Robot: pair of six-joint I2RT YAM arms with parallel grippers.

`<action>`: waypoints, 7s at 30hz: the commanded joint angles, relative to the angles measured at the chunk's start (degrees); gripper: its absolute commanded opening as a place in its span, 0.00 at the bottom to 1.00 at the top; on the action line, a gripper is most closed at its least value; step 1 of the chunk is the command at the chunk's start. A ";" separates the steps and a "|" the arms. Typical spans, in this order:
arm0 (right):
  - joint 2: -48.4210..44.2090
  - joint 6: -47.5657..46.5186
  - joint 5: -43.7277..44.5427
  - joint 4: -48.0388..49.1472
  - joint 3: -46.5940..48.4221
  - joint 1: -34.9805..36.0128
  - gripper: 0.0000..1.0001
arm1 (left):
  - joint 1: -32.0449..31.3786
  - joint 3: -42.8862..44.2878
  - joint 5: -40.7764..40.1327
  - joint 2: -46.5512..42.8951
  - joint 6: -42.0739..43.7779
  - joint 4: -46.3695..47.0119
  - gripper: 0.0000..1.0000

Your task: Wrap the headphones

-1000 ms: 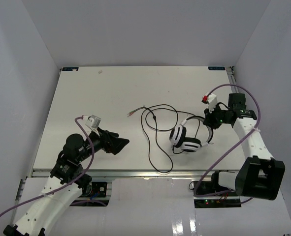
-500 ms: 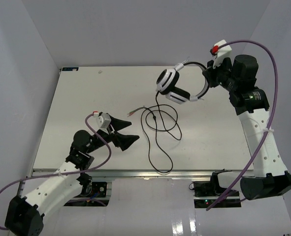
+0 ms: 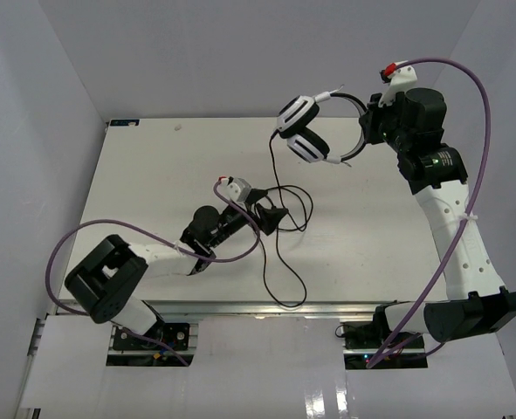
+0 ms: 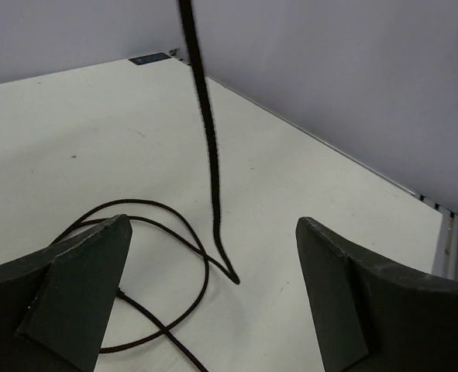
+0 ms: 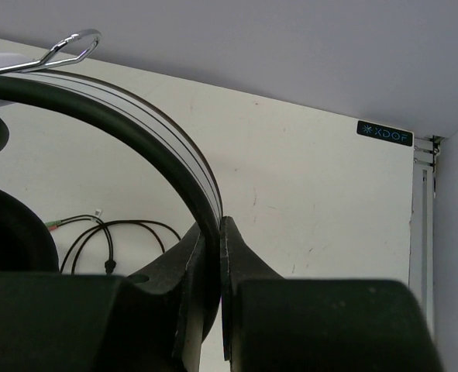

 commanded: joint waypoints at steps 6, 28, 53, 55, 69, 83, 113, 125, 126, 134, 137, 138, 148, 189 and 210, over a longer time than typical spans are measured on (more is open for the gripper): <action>-2.55 7.44 -5.06 4.09 6.31 -0.07 0.08 | -0.64 8.19 -4.20 12.37 -1.45 8.17 0.89; 0.65 15.14 -8.44 3.48 10.34 -6.41 0.08 | -6.15 8.37 4.21 17.87 -6.82 10.78 0.52; -0.67 20.21 -15.48 2.88 11.46 -12.27 0.08 | -7.32 16.22 -8.10 21.30 1.54 6.28 0.58; -0.67 20.27 -15.69 2.88 11.33 -12.27 0.08 | -7.32 17.77 -5.77 22.07 1.68 4.87 0.57; -2.35 20.19 -16.24 2.88 10.26 -12.36 0.08 | -7.67 26.15 -4.71 25.21 1.16 -0.30 0.11; -5.98 15.22 -5.31 5.58 6.85 -12.18 0.08 | -10.11 20.33 3.47 11.32 -2.73 -20.32 0.00; -10.39 5.21 -64.22 13.66 -5.00 -13.08 0.08 | 13.07 24.59 29.42 -0.66 5.91 -59.28 0.00; -12.73 -35.16 -47.21 -20.75 -7.28 -5.65 0.08 | 19.05 45.01 37.35 5.52 6.53 -77.50 0.00; -14.10 -35.53 -42.72 -19.88 -9.75 -3.55 0.08 | 19.05 46.55 38.14 5.40 6.04 -78.66 0.00; -20.55 -31.75 -4.34 -1.63 -29.50 7.52 0.08 | 18.89 47.78 45.23 0.92 -3.40 -84.94 0.00; -19.43 -31.20 7.76 3.69 -32.15 9.98 0.08 | 18.50 45.89 47.81 -0.60 -5.82 -86.99 0.00; -19.04 -31.17 10.72 5.66 -32.85 10.86 0.08 | 18.25 45.43 48.31 -0.68 -6.32 -87.97 0.00; -14.34 -36.09 46.84 43.56 -42.90 19.59 0.07 | 11.40 50.36 50.91 5.29 -13.53 -91.60 0.00; -5.76 -0.74 31.38 25.38 -29.03 15.75 0.08 | 6.53 62.23 54.07 17.09 -39.60 -75.66 0.00; 1.37 23.78 8.88 12.62 -16.98 7.52 0.08 | 2.96 63.08 34.31 15.25 -35.43 -78.20 0.04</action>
